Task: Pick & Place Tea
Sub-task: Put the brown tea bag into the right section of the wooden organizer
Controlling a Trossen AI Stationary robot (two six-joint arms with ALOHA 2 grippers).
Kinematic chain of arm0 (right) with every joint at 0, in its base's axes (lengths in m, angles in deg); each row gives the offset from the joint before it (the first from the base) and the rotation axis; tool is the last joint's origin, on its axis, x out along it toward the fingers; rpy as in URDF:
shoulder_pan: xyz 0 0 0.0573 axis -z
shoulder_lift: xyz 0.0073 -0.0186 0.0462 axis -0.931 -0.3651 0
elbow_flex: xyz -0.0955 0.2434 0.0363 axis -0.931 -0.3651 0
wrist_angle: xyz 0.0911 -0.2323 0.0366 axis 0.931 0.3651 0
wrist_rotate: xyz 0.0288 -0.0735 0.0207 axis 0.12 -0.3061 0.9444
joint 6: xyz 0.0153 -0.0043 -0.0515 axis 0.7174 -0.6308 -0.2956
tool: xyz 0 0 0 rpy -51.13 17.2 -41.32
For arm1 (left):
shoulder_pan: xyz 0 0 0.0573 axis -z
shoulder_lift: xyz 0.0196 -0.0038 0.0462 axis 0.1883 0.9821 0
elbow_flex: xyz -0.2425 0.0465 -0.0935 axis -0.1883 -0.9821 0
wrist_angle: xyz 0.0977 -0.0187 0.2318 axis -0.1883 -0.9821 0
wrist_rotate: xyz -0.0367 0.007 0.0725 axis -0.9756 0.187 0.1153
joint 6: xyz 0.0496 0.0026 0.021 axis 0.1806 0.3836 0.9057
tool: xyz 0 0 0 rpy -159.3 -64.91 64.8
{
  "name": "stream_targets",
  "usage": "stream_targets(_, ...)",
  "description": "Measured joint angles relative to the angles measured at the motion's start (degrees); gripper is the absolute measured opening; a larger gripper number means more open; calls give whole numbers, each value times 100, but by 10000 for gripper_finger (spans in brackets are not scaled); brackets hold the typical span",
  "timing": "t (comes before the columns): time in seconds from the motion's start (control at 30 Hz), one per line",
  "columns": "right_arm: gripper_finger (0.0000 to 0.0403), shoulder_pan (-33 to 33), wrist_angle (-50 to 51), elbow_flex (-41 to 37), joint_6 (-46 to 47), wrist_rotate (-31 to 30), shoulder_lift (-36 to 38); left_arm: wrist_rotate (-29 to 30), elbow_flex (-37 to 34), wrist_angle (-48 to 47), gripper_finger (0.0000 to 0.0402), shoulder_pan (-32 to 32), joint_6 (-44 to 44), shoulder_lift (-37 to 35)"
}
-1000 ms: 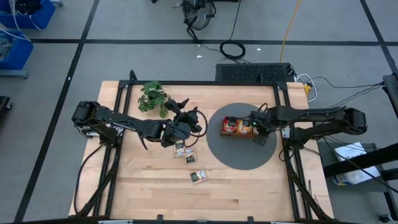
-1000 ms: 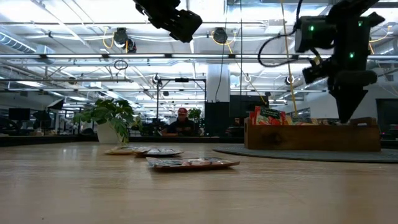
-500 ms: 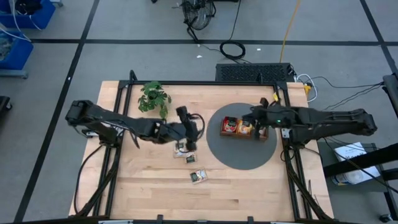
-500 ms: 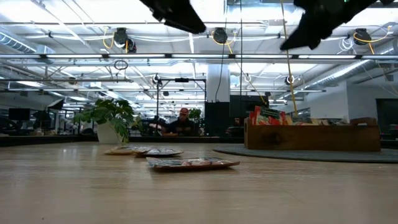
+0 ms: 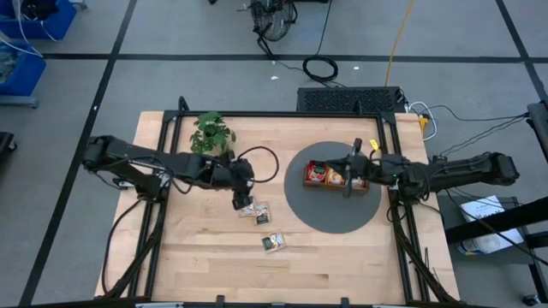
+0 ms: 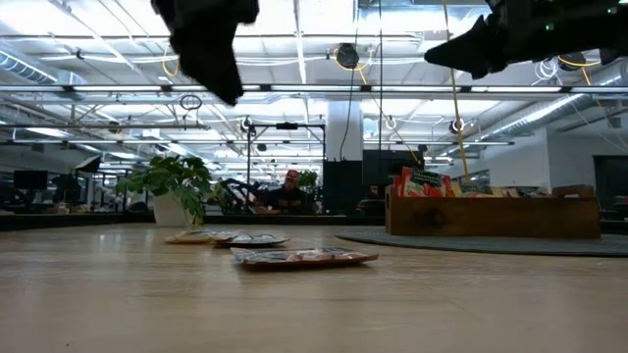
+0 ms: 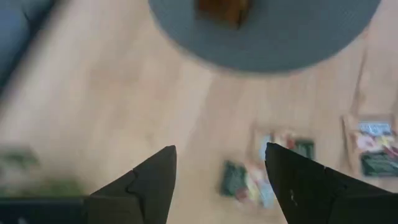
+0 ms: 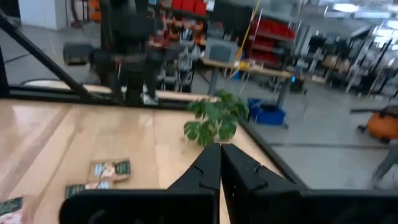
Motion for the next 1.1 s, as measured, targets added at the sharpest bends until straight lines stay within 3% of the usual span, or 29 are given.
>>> stream_targets(0.13, 0, 1, -300, -56, -270, -1, 36, -547, -10, -103, 243, -10, -1339, 256)
stream_targets(0.27, 0, 2, -362, -58, -527, -2, 36, -1007, -8, -256, 243, 179, -1960, 828)
stream_targets(0.4, 0, 2, -337, -58, -708, -3, 36, -1732, -8, 12, 243, 253, -2968, 1531)
stream_targets(0.6, 0, 2, -338, -58, -860, -2, 36, -2289, -8, 242, 243, 37, -4521, 2289)
stream_targets(0.87, 0, 2, -286, -58, -868, 7, 36, -2084, 1, 203, 243, -121, -5490, 2549)
stream_targets(1.1, 0, 2, -204, -58, -991, 11, 36, -2299, 8, -353, 243, -95, -6129, 2544)
